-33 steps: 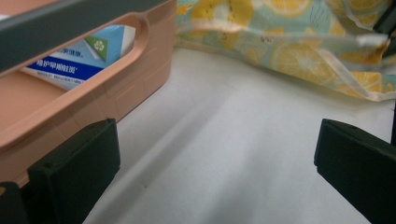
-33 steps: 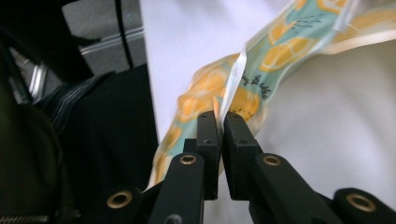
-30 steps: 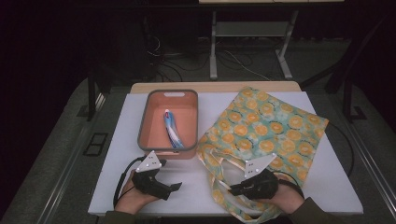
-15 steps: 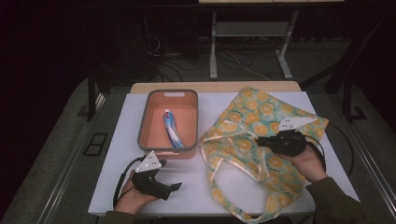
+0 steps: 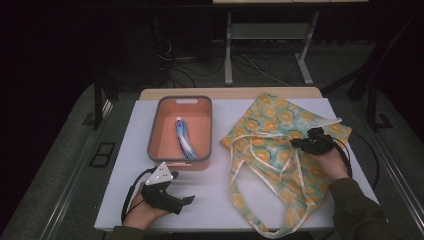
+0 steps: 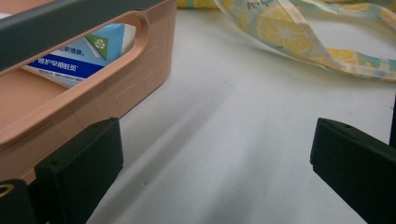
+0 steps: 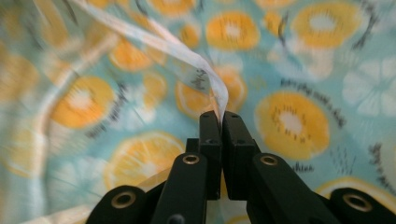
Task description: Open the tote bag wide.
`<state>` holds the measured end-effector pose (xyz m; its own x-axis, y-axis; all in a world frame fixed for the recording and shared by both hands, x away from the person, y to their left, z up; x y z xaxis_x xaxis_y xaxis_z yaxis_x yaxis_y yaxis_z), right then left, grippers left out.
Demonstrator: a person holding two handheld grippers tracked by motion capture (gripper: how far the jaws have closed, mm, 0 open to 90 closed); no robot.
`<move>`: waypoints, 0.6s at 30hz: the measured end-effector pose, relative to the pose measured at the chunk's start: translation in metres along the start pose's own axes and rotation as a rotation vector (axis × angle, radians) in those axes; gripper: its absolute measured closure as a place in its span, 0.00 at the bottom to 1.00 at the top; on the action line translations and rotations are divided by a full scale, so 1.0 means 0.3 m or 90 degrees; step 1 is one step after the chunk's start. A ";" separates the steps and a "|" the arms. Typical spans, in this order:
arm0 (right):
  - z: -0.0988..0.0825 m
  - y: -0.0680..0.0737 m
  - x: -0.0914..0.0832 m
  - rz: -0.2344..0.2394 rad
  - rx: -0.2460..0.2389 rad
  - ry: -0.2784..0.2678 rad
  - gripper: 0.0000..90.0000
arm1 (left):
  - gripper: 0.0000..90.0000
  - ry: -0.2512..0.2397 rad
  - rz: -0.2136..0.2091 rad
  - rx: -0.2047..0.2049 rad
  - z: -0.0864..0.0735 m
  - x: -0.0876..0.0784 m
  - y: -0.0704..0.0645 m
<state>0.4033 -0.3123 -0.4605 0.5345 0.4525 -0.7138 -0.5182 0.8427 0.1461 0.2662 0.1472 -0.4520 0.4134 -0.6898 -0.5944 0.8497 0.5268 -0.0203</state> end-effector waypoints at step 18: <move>0.031 0.261 -0.191 0.125 -0.059 -0.043 0.60 | 0.01 -0.003 -0.002 0.000 0.002 0.000 -0.001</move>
Point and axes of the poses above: each handheld gripper's, and its own axes: x roughly forward along the jaws, z roughly out of its top, y roughly to its left, the point moved 3 cm from there along x, roughly forward along the jaws, and after that the axes turned 6 degrees about x, right-handed, at the moved point
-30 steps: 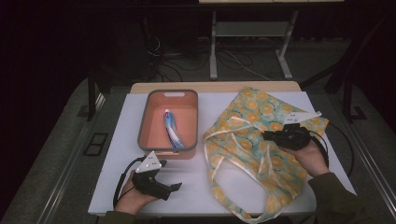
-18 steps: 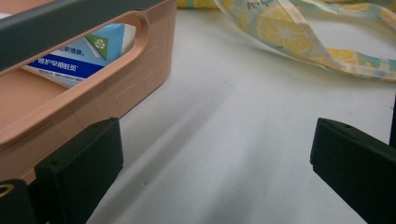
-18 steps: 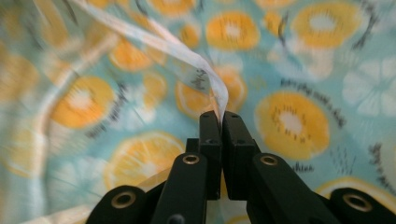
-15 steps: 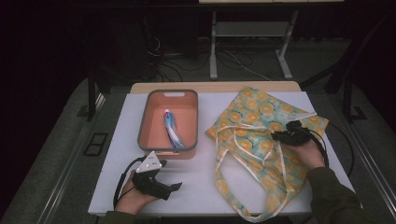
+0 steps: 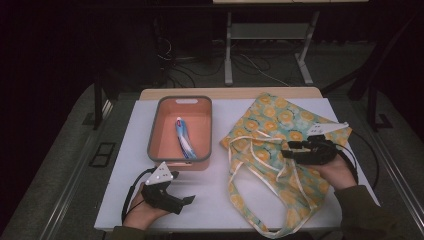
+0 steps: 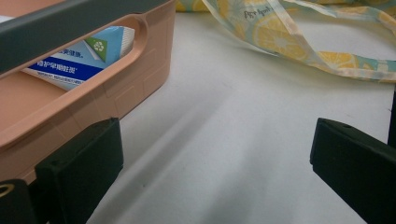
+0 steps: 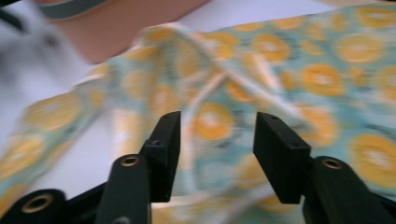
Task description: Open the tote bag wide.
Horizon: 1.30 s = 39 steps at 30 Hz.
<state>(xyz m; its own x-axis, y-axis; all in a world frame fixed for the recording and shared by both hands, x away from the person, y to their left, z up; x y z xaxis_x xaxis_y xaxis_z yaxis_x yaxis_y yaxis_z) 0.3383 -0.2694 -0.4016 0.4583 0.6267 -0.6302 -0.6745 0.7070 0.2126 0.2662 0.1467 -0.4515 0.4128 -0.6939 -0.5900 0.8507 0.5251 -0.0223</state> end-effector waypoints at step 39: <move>-0.145 0.060 0.165 0.040 -0.061 0.130 0.99 | 0.01 -0.001 -0.002 0.001 0.002 -0.001 -0.002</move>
Point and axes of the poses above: each handheld gripper's, and its own axes: x roughly forward along the jaws, z roughly out of its top, y roughly to its left, the point moved 3 cm from there along x, roughly forward along the jaws, and after that the axes turned 6 degrees about x, right-handed, at the moved point
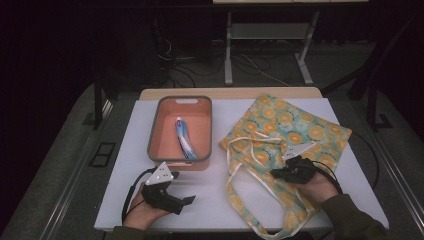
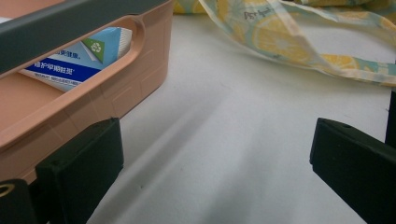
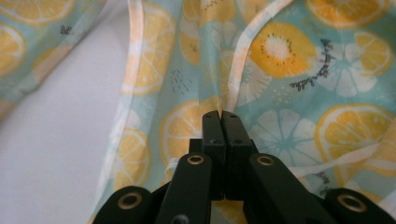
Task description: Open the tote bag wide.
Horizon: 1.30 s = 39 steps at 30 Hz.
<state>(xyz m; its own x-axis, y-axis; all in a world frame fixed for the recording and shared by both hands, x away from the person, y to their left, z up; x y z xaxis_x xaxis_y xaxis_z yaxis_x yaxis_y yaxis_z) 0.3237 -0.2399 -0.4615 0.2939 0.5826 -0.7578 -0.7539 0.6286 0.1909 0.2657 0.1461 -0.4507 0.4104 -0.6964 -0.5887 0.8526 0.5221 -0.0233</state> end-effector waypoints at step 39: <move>0.141 -0.248 -0.127 -0.098 0.118 -0.180 0.99 | 0.02 -0.016 -0.021 0.007 0.023 -0.022 -0.011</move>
Point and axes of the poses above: each handheld gripper's, and its own axes: x roughly forward along the jaws, z roughly out of its top, y roughly to its left, the point moved 3 cm from there along x, roughly forward along the jaws, and after that the axes turned 6 degrees about x, right-handed, at the moved point
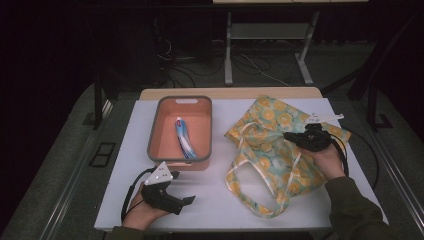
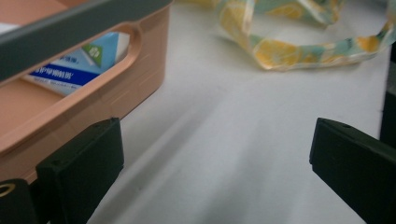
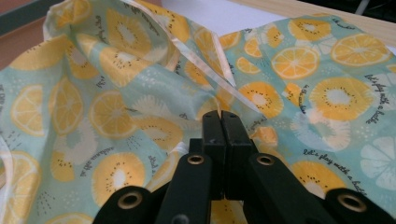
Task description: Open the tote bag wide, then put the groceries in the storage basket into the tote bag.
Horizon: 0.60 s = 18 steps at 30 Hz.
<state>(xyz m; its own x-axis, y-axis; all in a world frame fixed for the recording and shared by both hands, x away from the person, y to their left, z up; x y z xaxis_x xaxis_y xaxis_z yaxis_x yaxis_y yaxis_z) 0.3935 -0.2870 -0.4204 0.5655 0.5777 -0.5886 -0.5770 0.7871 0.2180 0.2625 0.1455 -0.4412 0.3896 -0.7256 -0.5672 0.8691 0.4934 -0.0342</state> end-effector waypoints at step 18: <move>0.001 0.010 -0.010 0.008 -0.014 -0.005 0.99 | 0.03 -0.058 0.046 0.003 0.296 -0.059 0.151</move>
<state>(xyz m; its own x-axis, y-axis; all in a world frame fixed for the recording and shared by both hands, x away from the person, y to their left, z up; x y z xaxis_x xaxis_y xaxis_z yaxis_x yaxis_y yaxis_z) 0.3903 -0.2863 -0.4180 0.5625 0.5895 -0.5798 -0.5970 0.7747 0.2084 0.3219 0.1380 -0.3598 0.4772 -0.7293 -0.4904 0.8394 0.5435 0.0086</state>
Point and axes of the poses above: each handheld gripper's, and its own axes: x roughly forward along the jaws, z roughly out of its top, y roughly to its left, the point moved 3 cm from there along x, roughly forward along the jaws, and after that the axes turned 6 degrees about x, right-handed, at the moved point
